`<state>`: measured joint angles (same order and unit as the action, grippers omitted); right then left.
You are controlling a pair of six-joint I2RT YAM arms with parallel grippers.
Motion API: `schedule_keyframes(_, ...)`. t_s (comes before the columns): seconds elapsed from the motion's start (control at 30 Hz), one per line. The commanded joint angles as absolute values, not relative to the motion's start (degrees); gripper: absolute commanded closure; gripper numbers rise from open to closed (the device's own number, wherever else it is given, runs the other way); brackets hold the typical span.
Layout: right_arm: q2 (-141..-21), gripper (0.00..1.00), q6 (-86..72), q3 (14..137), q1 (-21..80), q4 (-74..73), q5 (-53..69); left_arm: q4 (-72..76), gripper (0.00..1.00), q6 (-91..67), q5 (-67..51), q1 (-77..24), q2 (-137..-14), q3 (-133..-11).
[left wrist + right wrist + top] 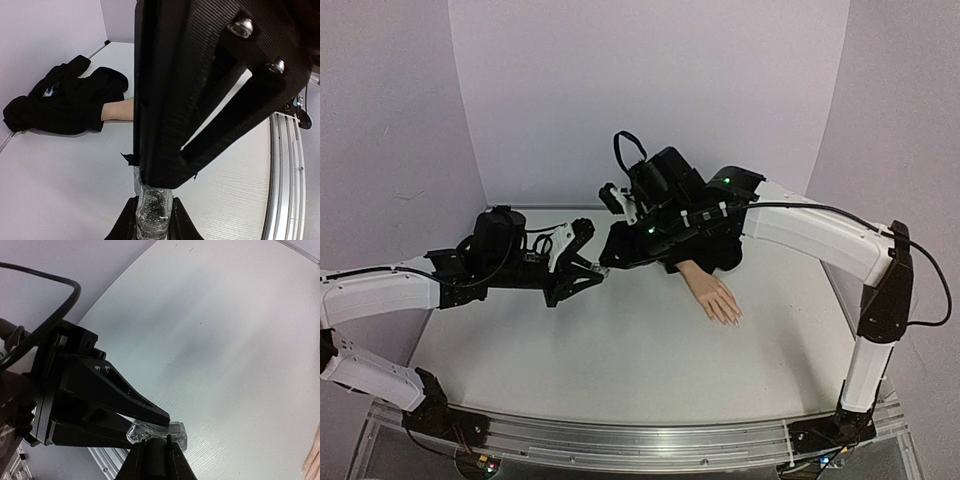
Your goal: Paint the nails
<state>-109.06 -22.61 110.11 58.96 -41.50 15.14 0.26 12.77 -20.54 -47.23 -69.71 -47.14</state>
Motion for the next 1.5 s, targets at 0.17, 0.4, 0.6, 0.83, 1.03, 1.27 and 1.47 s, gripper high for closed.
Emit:
schedule_keyframes(0.17, -113.5, 0.94, -38.6, 113.9, 61.0, -40.9, 8.5, 12.1, 1.00, 8.6, -13.9, -48.1, -69.8, -49.6)
schedule_keyframes(0.4, -117.0, 0.91, -43.6, 117.1, 61.2, -41.7, 5.3, 21.0, 1.00, 7.3, -9.5, -49.9, -73.4, -49.0)
schedule_keyframes(0.6, -115.4, 0.82, -39.6, 117.9, 61.2, -43.4, 3.4, 26.9, 1.00, 9.3, -12.0, -49.9, -74.7, -46.4)
schedule_keyframes(0.83, -111.9, 0.61, -37.5, 116.3, 61.2, -44.1, 1.2, 28.9, 1.00, 8.3, -12.6, -49.9, -75.4, -44.9)
schedule_keyframes(1.03, -105.2, 0.40, -35.6, 111.5, 60.7, -45.4, -2.1, 29.1, 1.00, 7.8, -11.6, -49.9, -75.0, -43.1)
schedule_keyframes(1.27, -94.6, 0.24, -23.9, 103.6, 59.5, -45.5, -0.2, 29.2, 1.00, 6.3, -15.4, -49.8, -74.4, -42.1)
schedule_keyframes(1.47, -86.2, 0.29, 5.3, 94.5, 56.9, -40.6, 25.2, 27.5, 1.00, 3.5, -36.2, -49.2, -73.1, -43.2)
